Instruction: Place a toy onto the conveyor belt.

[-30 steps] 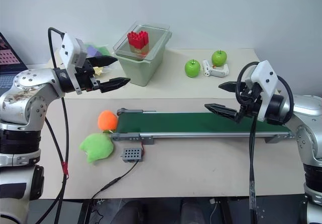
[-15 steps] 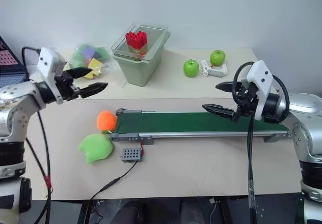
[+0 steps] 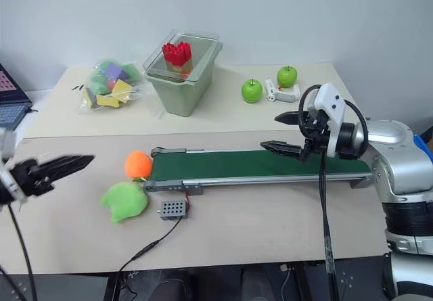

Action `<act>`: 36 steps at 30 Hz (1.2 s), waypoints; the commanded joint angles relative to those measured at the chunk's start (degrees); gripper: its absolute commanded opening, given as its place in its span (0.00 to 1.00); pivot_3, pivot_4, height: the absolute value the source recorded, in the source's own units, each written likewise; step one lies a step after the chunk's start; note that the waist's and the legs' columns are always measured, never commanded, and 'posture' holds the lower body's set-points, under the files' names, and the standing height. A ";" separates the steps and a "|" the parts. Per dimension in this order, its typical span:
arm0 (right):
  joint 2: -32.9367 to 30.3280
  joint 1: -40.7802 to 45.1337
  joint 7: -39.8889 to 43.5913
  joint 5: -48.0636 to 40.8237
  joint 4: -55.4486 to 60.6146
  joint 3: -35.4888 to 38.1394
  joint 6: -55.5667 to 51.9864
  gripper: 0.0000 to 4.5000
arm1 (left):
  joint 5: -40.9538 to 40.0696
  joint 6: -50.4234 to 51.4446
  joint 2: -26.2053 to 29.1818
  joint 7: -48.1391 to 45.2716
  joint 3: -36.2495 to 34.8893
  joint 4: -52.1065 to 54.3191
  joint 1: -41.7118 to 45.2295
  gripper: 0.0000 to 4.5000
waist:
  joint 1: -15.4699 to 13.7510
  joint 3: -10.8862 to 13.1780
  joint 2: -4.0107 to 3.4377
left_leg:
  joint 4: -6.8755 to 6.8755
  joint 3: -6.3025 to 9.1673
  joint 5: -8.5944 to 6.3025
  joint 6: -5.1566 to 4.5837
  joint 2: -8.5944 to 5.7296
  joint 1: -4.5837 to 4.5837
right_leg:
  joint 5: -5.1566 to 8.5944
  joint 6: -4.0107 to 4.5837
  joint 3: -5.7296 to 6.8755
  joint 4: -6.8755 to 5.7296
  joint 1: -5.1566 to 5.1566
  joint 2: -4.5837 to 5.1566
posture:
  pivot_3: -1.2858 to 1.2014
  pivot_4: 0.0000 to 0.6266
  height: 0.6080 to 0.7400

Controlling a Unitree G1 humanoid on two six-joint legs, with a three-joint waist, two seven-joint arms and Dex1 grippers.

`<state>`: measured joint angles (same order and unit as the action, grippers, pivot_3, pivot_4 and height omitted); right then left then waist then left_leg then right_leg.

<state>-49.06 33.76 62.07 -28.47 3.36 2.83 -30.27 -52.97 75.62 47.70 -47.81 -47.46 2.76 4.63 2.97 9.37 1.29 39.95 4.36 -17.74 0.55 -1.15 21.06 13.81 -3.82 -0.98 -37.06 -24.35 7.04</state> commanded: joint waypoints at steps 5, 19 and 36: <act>-0.20 2.62 1.78 0.69 -0.61 0.93 1.57 1.00 | -4.31 4.38 -4.51 1.35 -9.61 -7.97 -9.12 0.99 | -0.82 0.01 -0.01 | -0.03 -0.01 0.02 0.06 -0.01 -0.04 | 0.00 0.01 -0.01 0.23 0.04 0.02 | 0.52 0.24 1.00; -6.18 2.90 3.10 0.49 1.79 3.35 -1.54 1.00 | -0.45 -12.57 -19.68 2.88 -0.38 -20.36 -7.64 0.99 | -2.12 -0.02 0.01 | -0.09 -0.12 0.16 0.32 -0.03 -0.05 | -0.04 0.09 0.00 0.31 0.02 0.12 | 0.52 0.24 1.00; -10.03 -0.84 1.65 -1.31 7.57 7.56 -5.64 1.00 | -0.84 -12.19 -22.85 5.28 7.97 -32.21 5.83 0.99 | -2.81 -0.20 -0.30 | -0.06 -0.18 0.20 0.36 -0.27 -0.22 | -0.06 0.09 0.05 0.10 0.22 0.27 | 0.52 0.24 1.00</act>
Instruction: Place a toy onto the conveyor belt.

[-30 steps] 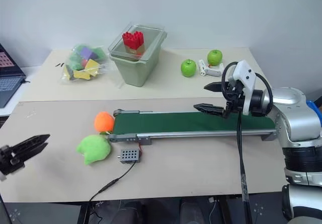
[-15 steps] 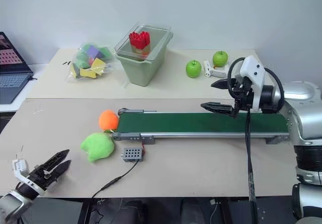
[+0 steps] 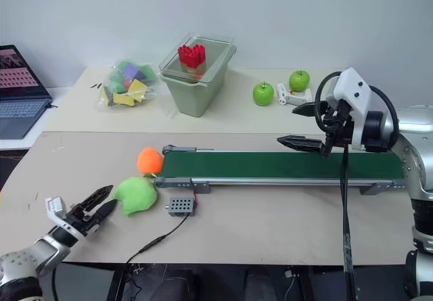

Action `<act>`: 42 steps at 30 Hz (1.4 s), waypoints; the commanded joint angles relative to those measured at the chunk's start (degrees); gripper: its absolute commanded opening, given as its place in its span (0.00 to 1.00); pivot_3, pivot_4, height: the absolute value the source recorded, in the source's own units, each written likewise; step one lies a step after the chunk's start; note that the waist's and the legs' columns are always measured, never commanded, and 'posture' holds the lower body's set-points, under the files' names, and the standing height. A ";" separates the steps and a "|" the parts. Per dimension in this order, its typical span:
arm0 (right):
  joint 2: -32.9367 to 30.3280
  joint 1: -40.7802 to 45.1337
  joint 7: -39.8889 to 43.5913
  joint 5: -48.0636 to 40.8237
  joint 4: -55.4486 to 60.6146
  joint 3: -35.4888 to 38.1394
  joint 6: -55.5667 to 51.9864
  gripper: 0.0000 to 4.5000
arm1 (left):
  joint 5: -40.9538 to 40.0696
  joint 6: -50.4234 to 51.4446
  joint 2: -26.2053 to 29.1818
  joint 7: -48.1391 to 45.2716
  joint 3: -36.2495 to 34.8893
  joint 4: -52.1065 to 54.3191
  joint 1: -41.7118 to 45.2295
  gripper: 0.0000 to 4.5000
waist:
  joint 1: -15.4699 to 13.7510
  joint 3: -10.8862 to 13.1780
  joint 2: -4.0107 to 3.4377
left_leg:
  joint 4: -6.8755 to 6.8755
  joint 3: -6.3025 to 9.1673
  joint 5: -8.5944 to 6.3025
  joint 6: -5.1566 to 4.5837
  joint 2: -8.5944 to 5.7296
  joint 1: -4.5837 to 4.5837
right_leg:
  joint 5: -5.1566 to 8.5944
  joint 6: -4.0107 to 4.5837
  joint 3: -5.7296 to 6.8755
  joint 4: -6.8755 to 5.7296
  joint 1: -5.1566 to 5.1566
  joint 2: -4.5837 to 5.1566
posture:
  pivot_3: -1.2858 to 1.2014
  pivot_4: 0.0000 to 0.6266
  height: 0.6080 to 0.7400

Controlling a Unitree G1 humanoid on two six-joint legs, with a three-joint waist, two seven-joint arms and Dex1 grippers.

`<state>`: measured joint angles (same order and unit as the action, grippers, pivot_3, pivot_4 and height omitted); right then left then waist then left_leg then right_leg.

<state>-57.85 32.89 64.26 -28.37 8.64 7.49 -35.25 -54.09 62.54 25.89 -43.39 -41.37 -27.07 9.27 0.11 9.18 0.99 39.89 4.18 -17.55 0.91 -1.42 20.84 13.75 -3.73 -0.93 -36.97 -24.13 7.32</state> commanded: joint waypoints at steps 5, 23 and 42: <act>-1.47 -0.99 -0.97 -1.63 3.50 3.84 -1.44 1.00 | 1.30 0.34 -1.52 0.79 4.28 -3.55 3.09 0.99 | 0.18 -0.01 -0.01 | -0.01 0.00 0.01 0.02 0.00 -0.01 | 0.00 0.00 0.00 -0.02 -0.01 0.00 | 0.52 0.24 1.00; -0.39 -2.00 -2.40 -1.12 4.31 4.02 -1.50 1.00 | -2.55 1.46 0.30 3.67 -0.21 -3.71 2.09 0.00 | 0.67 -0.05 -0.08 | -0.06 0.02 0.03 0.04 0.00 -0.24 | -0.01 0.02 -0.02 -0.09 0.12 0.01 | 0.52 0.24 1.00; 4.35 -2.59 -3.69 -0.40 3.85 1.76 -0.25 1.00 | 9.67 -22.10 11.97 9.33 8.05 22.84 8.90 0.00 | 0.04 0.06 0.15 | -0.09 0.06 0.20 0.35 0.12 0.17 | -0.15 0.07 0.08 0.27 -0.14 -0.06 | 0.52 0.24 1.00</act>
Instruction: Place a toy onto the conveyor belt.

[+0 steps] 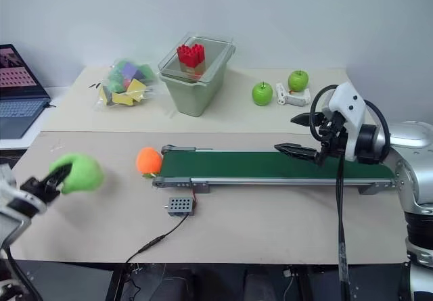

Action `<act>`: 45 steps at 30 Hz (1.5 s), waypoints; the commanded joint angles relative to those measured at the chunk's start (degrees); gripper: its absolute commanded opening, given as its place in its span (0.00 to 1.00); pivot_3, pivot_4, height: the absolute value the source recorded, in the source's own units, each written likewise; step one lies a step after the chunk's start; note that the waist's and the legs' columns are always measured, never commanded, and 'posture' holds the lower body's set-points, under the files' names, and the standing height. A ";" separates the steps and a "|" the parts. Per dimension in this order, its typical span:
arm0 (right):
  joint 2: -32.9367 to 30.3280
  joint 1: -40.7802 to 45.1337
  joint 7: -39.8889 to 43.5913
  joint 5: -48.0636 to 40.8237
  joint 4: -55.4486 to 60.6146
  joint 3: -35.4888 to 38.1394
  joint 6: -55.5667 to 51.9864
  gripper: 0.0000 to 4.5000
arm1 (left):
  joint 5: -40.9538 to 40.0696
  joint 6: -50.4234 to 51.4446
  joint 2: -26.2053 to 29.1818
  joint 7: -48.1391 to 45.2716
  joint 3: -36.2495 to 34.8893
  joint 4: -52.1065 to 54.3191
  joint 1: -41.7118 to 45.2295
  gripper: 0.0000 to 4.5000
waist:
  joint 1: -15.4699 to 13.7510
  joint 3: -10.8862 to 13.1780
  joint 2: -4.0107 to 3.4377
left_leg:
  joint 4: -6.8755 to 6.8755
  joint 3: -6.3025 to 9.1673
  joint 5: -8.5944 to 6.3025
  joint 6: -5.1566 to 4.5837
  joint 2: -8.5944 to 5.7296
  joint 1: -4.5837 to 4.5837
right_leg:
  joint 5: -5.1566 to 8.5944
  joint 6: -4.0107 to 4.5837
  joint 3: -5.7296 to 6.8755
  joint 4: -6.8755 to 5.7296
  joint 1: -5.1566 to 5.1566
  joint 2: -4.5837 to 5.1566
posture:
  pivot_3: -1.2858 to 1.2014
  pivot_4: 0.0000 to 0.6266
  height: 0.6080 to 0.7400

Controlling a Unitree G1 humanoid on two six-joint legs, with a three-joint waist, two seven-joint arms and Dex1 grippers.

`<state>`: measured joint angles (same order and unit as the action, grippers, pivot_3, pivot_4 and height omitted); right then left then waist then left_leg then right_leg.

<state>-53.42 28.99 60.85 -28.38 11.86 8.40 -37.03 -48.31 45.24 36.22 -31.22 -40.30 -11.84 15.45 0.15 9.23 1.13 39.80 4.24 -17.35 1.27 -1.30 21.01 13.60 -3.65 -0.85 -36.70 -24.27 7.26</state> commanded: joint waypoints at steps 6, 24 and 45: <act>1.24 -0.10 -1.75 -0.51 1.73 1.16 1.61 1.00 | 20.84 -16.85 2.64 -2.70 25.58 14.91 6.28 0.00 | 0.70 0.01 0.02 | -0.10 -0.12 0.03 0.06 0.01 0.14 | -0.01 -0.04 -0.02 0.07 -0.05 0.00 | 0.52 0.24 1.00; 1.84 -4.39 -5.10 -1.52 5.33 3.06 0.72 1.00 | 69.57 -75.09 11.60 4.21 52.02 11.14 12.03 0.00 | 0.59 0.09 0.14 | -0.08 -0.29 -0.11 -0.20 0.01 0.36 | -0.13 -0.25 0.00 0.59 -0.03 -0.02 | 0.52 0.24 1.00; -1.61 -9.63 -5.94 -3.67 8.81 7.96 -0.65 1.00 | 83.05 -98.34 5.26 11.75 61.10 -12.07 20.62 0.00 | 0.57 0.09 0.13 | 0.10 -0.32 -0.31 -0.59 -0.03 0.36 | -0.18 -0.38 0.03 0.52 0.04 -0.02 | 0.52 0.24 1.00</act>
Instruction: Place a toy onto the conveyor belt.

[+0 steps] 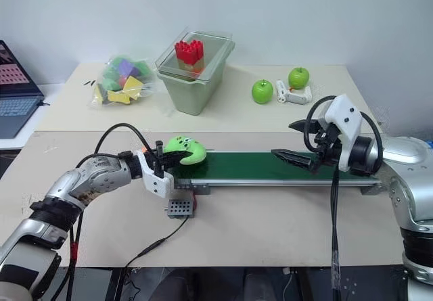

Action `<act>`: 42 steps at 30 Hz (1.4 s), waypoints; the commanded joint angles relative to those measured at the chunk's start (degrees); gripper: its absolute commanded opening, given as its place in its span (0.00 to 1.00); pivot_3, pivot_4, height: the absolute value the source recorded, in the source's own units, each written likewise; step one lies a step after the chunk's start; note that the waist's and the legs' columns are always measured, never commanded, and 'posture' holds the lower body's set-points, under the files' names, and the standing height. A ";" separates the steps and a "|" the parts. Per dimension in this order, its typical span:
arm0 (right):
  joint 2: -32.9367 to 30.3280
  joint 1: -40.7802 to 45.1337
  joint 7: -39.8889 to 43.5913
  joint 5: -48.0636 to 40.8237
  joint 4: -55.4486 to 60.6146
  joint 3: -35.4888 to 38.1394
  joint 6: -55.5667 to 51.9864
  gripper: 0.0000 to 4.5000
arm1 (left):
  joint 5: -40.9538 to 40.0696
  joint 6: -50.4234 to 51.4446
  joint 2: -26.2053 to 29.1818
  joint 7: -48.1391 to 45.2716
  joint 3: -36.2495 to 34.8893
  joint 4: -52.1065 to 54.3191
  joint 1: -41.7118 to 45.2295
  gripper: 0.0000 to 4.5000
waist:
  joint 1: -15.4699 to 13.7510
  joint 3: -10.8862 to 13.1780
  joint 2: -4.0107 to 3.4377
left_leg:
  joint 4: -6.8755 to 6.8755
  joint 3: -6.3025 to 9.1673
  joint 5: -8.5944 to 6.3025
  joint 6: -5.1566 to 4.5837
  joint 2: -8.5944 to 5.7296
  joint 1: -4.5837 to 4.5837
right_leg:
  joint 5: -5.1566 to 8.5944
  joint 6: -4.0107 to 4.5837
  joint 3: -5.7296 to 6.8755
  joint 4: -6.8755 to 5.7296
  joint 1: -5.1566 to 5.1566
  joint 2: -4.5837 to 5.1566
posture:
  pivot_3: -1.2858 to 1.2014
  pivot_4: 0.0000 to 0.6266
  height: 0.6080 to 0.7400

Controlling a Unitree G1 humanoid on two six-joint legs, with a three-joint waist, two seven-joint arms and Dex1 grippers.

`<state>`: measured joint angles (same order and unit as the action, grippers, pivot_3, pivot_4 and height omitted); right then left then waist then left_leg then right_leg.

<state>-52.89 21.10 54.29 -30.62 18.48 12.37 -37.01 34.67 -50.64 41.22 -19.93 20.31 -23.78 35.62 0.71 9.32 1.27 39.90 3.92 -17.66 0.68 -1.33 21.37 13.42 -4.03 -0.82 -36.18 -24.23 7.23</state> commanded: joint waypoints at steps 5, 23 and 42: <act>-4.27 -4.09 2.24 -1.28 1.76 5.49 -0.15 1.00 | -0.85 -5.28 1.87 -0.78 0.67 1.61 -1.42 0.00 | 0.30 0.00 -0.01 | 0.02 -0.06 -0.01 -0.02 0.00 -0.02 | 0.00 -0.01 -0.03 -0.02 0.00 0.00 | 0.52 0.24 1.00; -4.04 -2.84 2.45 -1.00 0.60 4.38 0.57 1.00 | -4.89 -5.95 7.05 -6.10 -0.67 2.48 -4.11 0.99 | 0.17 -0.03 -0.05 | 0.06 -0.13 -0.05 -0.10 0.02 -0.20 | 0.00 -0.01 -0.09 -0.07 0.09 0.00 | 0.52 0.24 1.00; -4.92 0.26 4.62 -0.33 -2.11 3.32 2.31 1.00 | -73.49 85.11 5.12 -25.17 -17.54 33.48 4.53 0.99 | 0.21 0.03 0.00 | 0.68 0.00 -0.15 -0.27 0.03 -0.14 | 0.04 -0.06 -0.04 -0.69 0.14 -0.03 | 0.52 0.24 1.00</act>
<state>-57.17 20.69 59.03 -30.51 15.10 14.24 -35.60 -33.67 27.90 46.29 -46.89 6.64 6.99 38.51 0.92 9.35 1.27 40.70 3.92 -17.87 0.29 -1.30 21.25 13.46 -4.09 -0.87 -36.92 -24.10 7.18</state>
